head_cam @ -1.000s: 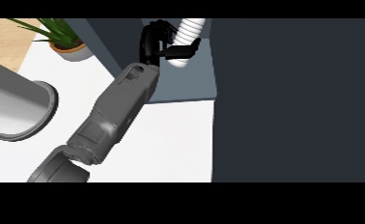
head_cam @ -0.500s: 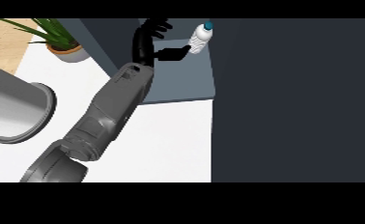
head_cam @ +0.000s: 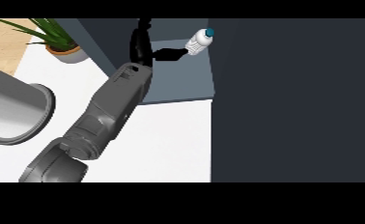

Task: Pick up the bottled water, place it into the cabinet and close the cabinet

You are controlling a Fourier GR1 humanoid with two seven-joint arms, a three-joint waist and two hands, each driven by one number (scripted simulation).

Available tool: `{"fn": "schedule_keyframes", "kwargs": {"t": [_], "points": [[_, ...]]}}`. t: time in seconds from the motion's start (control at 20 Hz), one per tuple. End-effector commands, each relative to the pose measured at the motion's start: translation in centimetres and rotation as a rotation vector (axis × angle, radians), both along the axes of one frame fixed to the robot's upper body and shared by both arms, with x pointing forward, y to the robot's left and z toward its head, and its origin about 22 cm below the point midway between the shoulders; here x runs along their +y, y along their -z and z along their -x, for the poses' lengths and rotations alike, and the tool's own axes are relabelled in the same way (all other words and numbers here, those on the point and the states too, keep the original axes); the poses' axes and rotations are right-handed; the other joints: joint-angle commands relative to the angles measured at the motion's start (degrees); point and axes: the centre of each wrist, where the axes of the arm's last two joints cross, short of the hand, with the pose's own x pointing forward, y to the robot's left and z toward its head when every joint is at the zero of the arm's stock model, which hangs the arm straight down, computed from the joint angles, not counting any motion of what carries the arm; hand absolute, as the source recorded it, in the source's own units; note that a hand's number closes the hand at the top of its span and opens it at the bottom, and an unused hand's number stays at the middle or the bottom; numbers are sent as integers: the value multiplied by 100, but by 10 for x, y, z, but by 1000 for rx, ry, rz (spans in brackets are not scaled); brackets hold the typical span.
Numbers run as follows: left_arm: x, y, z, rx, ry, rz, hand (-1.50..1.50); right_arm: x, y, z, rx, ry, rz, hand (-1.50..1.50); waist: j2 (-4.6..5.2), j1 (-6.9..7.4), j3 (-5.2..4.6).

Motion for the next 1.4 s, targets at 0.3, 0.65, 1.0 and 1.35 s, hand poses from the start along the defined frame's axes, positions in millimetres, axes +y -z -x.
{"fn": "schedule_keyframes", "kwargs": {"t": [0.3, 0.65, 1.0, 1.35], "points": [[35, 18, 6, -124, 106, 107, -150, 2, 0, 9, -6, 12, -3, -150, -8, 149, -30], [24, 11, 5, -207, 243, 288, -150, -17, -12, 10, -6, 27, 18, -150, -87, 321, -24], [4, 23, 20, -227, 350, 361, -150, -5, -16, 18, 11, 59, 13, -150, -179, 506, -22], [9, 23, 29, -246, 396, 427, -150, -4, -17, 13, 18, 89, 40, -150, -214, 666, -22]]}}
